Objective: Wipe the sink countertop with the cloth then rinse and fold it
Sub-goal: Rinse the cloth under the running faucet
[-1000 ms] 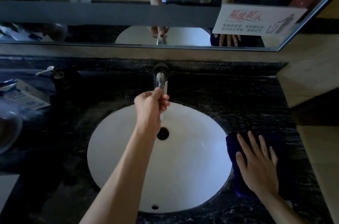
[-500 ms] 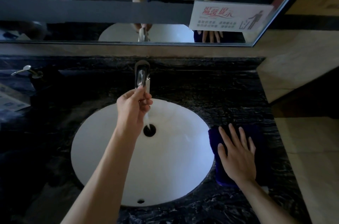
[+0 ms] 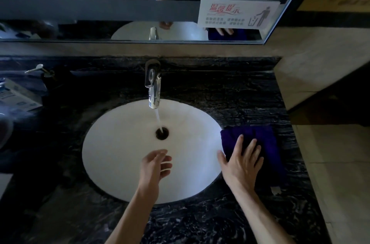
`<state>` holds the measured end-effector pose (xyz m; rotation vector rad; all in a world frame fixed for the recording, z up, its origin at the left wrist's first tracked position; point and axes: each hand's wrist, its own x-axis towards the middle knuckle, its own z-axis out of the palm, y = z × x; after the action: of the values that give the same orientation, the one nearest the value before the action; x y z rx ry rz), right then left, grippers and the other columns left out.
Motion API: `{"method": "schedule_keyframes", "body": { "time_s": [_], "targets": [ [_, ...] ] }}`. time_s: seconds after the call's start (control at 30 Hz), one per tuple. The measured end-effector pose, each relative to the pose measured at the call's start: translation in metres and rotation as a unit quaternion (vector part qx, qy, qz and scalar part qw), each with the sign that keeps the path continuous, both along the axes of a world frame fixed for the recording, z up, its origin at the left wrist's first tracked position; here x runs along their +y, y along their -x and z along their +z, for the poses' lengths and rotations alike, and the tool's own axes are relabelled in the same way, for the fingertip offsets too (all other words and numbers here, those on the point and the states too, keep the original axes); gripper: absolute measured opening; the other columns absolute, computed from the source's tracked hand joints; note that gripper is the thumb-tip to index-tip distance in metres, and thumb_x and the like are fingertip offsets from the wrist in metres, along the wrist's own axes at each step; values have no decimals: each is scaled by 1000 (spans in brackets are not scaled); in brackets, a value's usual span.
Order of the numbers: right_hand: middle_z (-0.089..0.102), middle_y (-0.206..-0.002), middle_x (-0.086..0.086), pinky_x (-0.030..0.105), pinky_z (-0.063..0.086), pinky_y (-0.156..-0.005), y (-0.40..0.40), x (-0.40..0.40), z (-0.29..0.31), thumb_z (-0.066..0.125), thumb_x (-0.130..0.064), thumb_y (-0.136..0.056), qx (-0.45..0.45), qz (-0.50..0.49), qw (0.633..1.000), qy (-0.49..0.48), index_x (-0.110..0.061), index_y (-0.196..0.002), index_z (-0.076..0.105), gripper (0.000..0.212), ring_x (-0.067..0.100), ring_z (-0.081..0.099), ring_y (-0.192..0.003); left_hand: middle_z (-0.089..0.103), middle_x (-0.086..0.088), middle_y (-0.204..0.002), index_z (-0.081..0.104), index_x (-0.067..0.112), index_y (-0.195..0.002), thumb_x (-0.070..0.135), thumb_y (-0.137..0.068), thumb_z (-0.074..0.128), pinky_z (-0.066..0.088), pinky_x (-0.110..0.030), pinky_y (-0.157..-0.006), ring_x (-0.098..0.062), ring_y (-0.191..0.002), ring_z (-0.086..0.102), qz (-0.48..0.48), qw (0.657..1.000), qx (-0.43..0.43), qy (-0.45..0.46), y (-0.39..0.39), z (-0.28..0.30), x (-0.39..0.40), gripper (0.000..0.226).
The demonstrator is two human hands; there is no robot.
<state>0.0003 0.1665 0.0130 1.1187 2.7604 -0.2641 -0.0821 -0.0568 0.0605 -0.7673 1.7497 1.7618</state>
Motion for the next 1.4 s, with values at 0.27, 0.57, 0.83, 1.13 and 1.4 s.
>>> {"method": "schedule_keyframes", "body": {
  "time_s": [0.27, 0.57, 0.83, 1.13, 1.4],
  "targets": [
    [34, -156, 36, 71, 29, -110, 8, -15, -11, 75, -6, -83, -18, -3, 999, -37, 1, -152, 38, 78, 56, 31, -143, 72, -16, -84, 70, 3, -103, 9, -102, 53, 50, -32, -58, -27, -68, 64, -23, 1000, -19, 7, 1, -4, -26, 18],
    [30, -165, 14, 49, 21, -123, 50, -45, 29, 45, -11, -106, 130, -44, 961, 240, -12, -154, 38, 48, 34, 26, -153, 76, -20, -101, 68, 4, -111, 12, -104, 49, 55, -35, -65, -31, -79, 71, -58, 994, -49, -84, 17, -6, -31, 22],
    [75, -112, 7, 37, 60, -81, 80, -93, 102, 47, -16, -107, 257, -234, 706, 616, -19, -124, 63, 23, 23, 73, -99, 74, -18, -114, 66, 7, -120, 20, -105, 48, 57, -37, -81, -29, -95, 71, -64, 991, -61, -99, 43, -10, -30, 27],
    [68, -129, 22, 54, 59, -90, 103, -105, 90, 53, -20, -100, 201, -268, 519, 787, -9, -133, 62, 35, 42, 68, -116, 73, -19, -121, 68, 1, -121, 32, -97, 62, 52, -45, -102, -32, -113, 70, -30, 965, -113, -235, 67, -4, -52, 41],
    [78, -109, 16, 53, 61, -84, 147, -86, 53, 56, -15, -103, 190, -223, 677, 675, -7, -117, 70, 21, 33, 75, -101, 77, -19, -108, 67, 5, -117, 8, -95, 65, 63, -46, -80, -34, -98, 75, -17, 991, -18, -135, 106, -21, -61, 22]
  ]
}}
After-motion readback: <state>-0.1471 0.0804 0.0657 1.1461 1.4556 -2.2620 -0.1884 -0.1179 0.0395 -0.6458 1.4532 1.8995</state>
